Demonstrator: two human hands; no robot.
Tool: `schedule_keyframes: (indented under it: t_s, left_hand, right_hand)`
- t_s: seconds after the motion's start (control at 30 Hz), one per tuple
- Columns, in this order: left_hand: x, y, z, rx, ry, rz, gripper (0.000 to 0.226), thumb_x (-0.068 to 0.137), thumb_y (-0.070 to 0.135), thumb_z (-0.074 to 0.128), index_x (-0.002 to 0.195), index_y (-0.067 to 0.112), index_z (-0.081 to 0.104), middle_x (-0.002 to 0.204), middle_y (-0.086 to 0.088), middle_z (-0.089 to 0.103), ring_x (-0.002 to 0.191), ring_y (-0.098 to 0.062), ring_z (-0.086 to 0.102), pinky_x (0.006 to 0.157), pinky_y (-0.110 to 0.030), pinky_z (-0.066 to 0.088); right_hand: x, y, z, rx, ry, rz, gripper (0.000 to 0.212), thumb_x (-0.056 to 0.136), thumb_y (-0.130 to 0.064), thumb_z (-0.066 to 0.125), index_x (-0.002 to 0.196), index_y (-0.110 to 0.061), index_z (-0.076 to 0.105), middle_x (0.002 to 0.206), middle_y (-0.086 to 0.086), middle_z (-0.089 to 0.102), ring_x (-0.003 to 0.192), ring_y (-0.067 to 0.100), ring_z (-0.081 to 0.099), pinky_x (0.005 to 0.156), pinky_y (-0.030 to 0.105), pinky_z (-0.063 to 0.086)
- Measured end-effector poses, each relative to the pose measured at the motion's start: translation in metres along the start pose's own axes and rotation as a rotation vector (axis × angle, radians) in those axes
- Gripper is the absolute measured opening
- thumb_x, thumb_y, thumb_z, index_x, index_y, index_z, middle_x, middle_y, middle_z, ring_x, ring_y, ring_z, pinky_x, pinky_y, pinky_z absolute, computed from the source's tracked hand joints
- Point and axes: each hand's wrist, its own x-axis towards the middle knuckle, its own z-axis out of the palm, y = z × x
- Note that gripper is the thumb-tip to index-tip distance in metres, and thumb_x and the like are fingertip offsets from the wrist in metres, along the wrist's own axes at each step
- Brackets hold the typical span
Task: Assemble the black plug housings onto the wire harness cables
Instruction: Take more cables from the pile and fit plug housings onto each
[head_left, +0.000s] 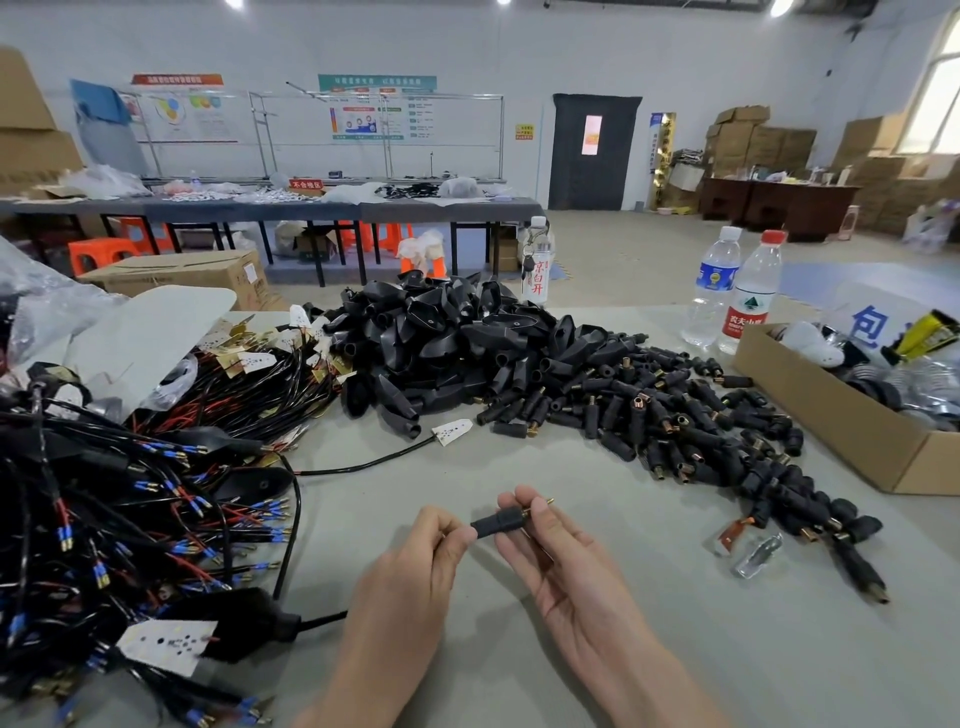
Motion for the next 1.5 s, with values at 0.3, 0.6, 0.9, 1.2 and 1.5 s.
schedule_keyframes:
  t_s: [0.3, 0.6, 0.9, 1.2, 1.5]
  left_hand:
    - [0.001, -0.004, -0.004, 0.122, -0.023, 0.144, 0.005, 0.096, 0.03, 0.059, 0.101, 0.032, 0.058, 0.084, 0.021, 0.061, 0.08, -0.003, 0.058, 0.076, -0.035, 0.05]
    - [0.001, -0.002, -0.005, 0.247, 0.015, 0.232, 0.023, 0.102, 0.043, 0.043, 0.096, 0.032, 0.062, 0.087, 0.019, 0.061, 0.077, -0.008, 0.052, 0.072, -0.025, 0.039]
    - [0.002, 0.002, -0.002, 0.277, 0.163, 0.268, 0.017, 0.092, 0.042, 0.053, 0.094, 0.029, 0.064, 0.074, 0.021, 0.066, 0.088, -0.004, 0.046, 0.068, -0.02, 0.037]
    - [0.001, 0.007, -0.008, 0.345, 0.147, 0.322, 0.004, 0.084, 0.031, 0.066, 0.085, 0.03, 0.063, 0.075, 0.024, 0.063, 0.085, -0.004, 0.045, 0.069, -0.021, 0.038]
    - [0.002, 0.013, -0.008, 0.34, 0.175, 0.371, 0.01, 0.089, 0.029, 0.061, 0.083, 0.024, 0.069, 0.076, 0.021, 0.067, 0.081, -0.006, 0.047, 0.066, -0.022, 0.039]
  right_hand:
    - [0.001, -0.007, -0.003, -0.077, 0.064, -0.055, 0.039, 0.082, -0.02, 0.067, 0.117, -0.004, 0.065, 0.111, 0.016, 0.074, 0.101, 0.026, 0.072, 0.068, 0.031, 0.062]
    - [-0.002, -0.009, -0.001, -0.199, 0.043, -0.147, 0.036, 0.082, -0.027, 0.066, 0.115, -0.012, 0.067, 0.11, 0.01, 0.075, 0.093, 0.021, 0.074, 0.067, 0.026, 0.06]
    - [0.001, -0.004, 0.0, -0.147, 0.008, -0.112, 0.035, 0.087, -0.024, 0.059, 0.112, -0.002, 0.067, 0.114, 0.013, 0.073, 0.103, 0.024, 0.072, 0.07, 0.028, 0.06]
    - [0.002, -0.007, 0.0, -0.006, 0.014, -0.05, 0.039, 0.096, -0.031, 0.05, 0.122, -0.004, 0.062, 0.119, 0.015, 0.071, 0.106, 0.029, 0.07, 0.069, 0.035, 0.061]
    - [0.004, 0.001, 0.004, -0.075, 0.027, 0.005, 0.047, 0.101, -0.04, 0.04, 0.121, -0.003, 0.063, 0.116, 0.018, 0.072, 0.103, 0.029, 0.072, 0.068, 0.034, 0.061]
